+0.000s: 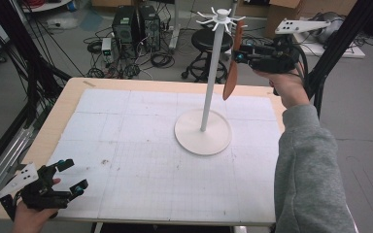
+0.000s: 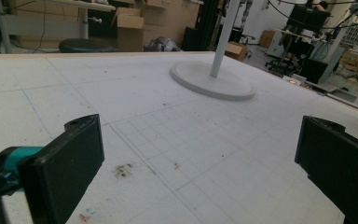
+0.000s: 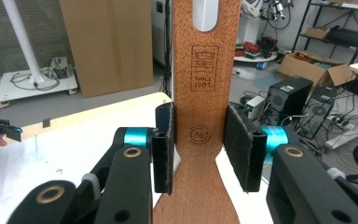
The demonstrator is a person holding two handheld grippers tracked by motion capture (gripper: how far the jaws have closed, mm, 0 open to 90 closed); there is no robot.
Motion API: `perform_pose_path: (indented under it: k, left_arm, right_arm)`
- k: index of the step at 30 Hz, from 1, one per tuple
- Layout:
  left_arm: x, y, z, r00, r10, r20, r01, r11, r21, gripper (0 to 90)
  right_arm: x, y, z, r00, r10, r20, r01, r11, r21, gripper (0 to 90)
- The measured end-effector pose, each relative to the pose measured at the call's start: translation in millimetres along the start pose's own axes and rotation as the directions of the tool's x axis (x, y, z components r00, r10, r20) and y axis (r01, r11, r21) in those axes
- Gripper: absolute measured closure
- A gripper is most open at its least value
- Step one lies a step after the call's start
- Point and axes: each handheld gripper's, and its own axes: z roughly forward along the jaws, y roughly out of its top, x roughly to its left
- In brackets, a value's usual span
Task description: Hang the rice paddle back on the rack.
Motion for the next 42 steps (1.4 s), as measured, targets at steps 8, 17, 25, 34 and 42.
perform_pose_path:
  k: [8,17,25,34,42]
  left_arm:
    - [-0.7,1.3,1.0,1.0,-0.003,0.008,0.003,1.0,-0.009,1.7]
    - [1.4,2.0,8.7,0.9999,-0.002,0.017,0.002,1.0,0.001,1.7]
    - [0.7,5.2,19.7,0.9995,0.014,0.03,-0.013,0.9998,-0.011,1.7]
    - [2.5,8.5,32.1,0.9992,0.014,0.038,-0.013,0.9991,-0.04,1.8]
    - [6.3,10.0,39.0,0.9996,0.007,0.026,-0.006,0.9982,-0.06,1.7]
  right_arm:
    - [3.1,-5.0,-0.9,0.9992,-0.002,0.039,0.003,1.0,-0.023,50.2]
    - [11.1,-13.8,-4.7,0.9983,-0.029,0.05,0.031,0.999,-0.038,24.3]
    - [28.6,-25.5,-5.3,0.9971,-0.017,0.074,0.018,1.0,-0.021,0.0]
    - [41.9,-46.7,-15.7,0.9958,0.002,0.091,-0.002,1.0,-0.005,0.0]
    - [48.8,-67.1,-28.0,0.9964,0.011,0.084,-0.011,1.0,0.002,0.0]
